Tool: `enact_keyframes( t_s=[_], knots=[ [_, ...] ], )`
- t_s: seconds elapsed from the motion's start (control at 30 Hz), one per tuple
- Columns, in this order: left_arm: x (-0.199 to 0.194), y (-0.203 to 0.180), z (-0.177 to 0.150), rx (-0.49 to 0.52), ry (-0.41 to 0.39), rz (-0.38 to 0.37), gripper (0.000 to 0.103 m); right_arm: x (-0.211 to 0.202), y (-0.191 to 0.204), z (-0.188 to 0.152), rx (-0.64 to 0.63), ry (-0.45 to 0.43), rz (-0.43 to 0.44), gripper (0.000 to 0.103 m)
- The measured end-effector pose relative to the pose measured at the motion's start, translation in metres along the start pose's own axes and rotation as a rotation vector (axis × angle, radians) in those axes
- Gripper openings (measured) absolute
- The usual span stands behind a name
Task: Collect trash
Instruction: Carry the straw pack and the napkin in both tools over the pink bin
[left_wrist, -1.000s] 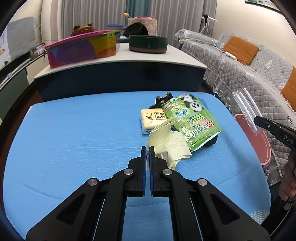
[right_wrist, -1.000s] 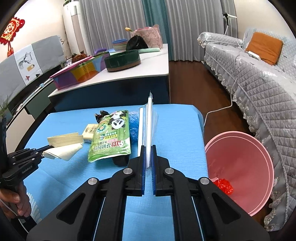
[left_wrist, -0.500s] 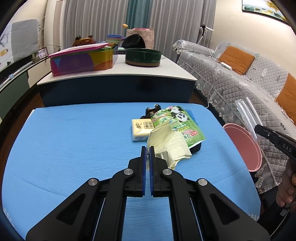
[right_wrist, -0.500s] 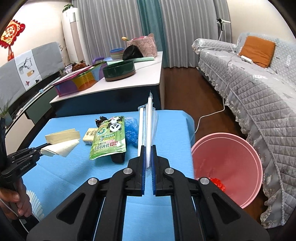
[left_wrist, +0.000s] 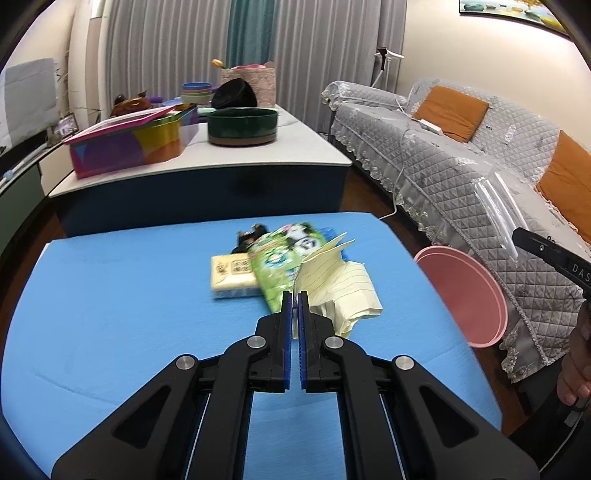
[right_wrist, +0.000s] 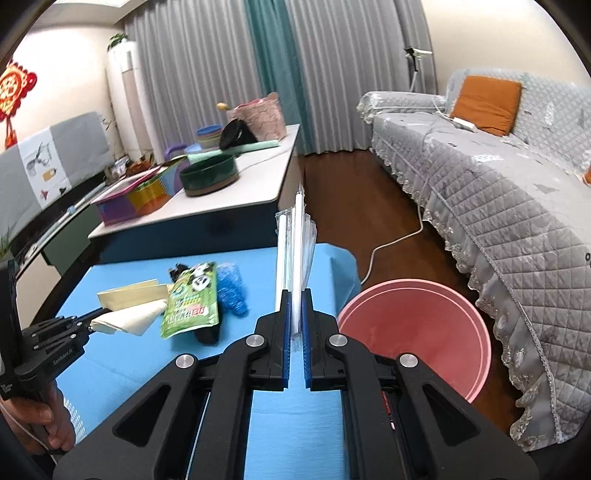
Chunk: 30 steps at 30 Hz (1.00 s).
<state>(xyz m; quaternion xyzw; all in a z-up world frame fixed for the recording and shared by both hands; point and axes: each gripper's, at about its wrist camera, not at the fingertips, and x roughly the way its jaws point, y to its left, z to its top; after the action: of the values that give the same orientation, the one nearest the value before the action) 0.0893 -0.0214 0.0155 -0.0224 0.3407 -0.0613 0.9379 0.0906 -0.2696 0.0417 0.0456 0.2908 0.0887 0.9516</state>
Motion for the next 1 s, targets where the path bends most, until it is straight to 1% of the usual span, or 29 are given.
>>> enact_keyframes(
  t_s=[0.47,0.8,1.0],
  knots=[
    [0.026,-0.055,0.027,0.032,0.014,-0.042,0.003,-0.01,-0.035,0.02,0.016,-0.055,-0.068,0.006],
    [0.044,-0.098,0.048,0.061,0.014,-0.09,0.003,-0.007,-0.075,0.031,0.09,-0.066,-0.101,0.006],
    [0.053,-0.128,0.058,0.079,0.018,-0.125,0.003,-0.008,-0.106,0.033,0.163,-0.068,-0.129,0.006]
  ],
)
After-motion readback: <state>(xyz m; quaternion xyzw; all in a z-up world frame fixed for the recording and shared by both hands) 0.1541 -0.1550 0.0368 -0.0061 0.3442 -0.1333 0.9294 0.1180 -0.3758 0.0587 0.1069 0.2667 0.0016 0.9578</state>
